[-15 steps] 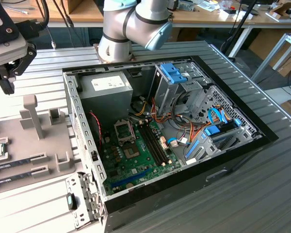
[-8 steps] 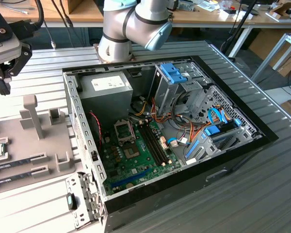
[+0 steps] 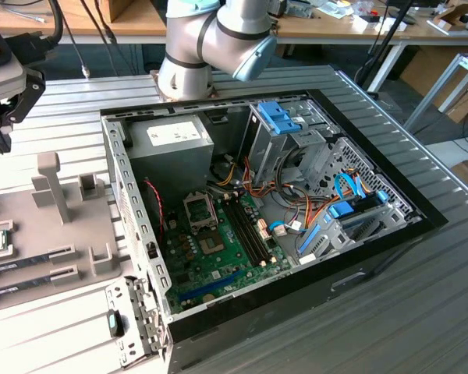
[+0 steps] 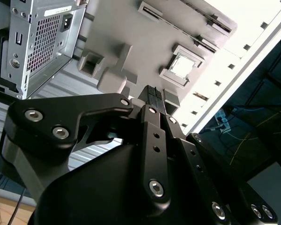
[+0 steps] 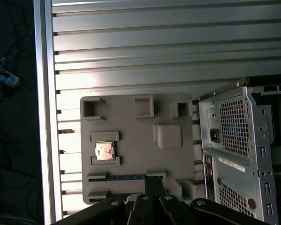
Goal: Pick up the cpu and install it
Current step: 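Reach for the cpu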
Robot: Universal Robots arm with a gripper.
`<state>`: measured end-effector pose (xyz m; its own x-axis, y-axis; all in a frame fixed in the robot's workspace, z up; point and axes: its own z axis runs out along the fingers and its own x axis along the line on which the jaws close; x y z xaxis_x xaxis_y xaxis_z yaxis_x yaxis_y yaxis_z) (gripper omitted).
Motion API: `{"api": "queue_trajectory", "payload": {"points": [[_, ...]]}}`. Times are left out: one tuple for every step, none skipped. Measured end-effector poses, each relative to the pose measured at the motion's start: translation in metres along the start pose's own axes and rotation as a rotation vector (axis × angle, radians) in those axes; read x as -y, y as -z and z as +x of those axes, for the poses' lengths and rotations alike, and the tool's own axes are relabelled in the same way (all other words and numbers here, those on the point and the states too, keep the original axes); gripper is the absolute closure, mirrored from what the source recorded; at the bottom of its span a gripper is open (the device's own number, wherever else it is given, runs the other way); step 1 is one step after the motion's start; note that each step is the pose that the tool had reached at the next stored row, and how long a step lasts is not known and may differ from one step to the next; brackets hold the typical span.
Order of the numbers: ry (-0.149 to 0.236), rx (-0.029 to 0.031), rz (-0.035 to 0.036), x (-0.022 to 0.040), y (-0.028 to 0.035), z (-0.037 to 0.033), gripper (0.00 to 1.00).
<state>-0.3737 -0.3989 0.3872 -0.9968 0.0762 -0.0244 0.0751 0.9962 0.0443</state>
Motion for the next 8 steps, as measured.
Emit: {"api": "queue_trajectory", "payload": {"points": [[0.000, 0.0000, 0.0000, 0.0001, 0.0000, 0.0005, 0.89], [0.000, 0.0000, 0.0000, 0.0001, 0.0000, 0.0016, 0.89], [0.000, 0.0000, 0.0000, 0.0002, 0.0000, 0.0022, 0.89], [0.000, 0.0000, 0.0000, 0.0002, 0.0000, 0.0027, 0.89], [0.000, -0.0001, 0.0000, 0.0003, 0.0000, 0.0036, 0.89], [0.000, 0.0000, 0.0000, 0.0004, -0.0001, 0.0045, 0.89], [0.000, -0.0001, 0.0001, 0.0004, -0.0001, 0.0050, 0.89], [0.000, 0.0000, 0.0000, 0.0004, -0.0001, 0.0056, 0.89]]}}
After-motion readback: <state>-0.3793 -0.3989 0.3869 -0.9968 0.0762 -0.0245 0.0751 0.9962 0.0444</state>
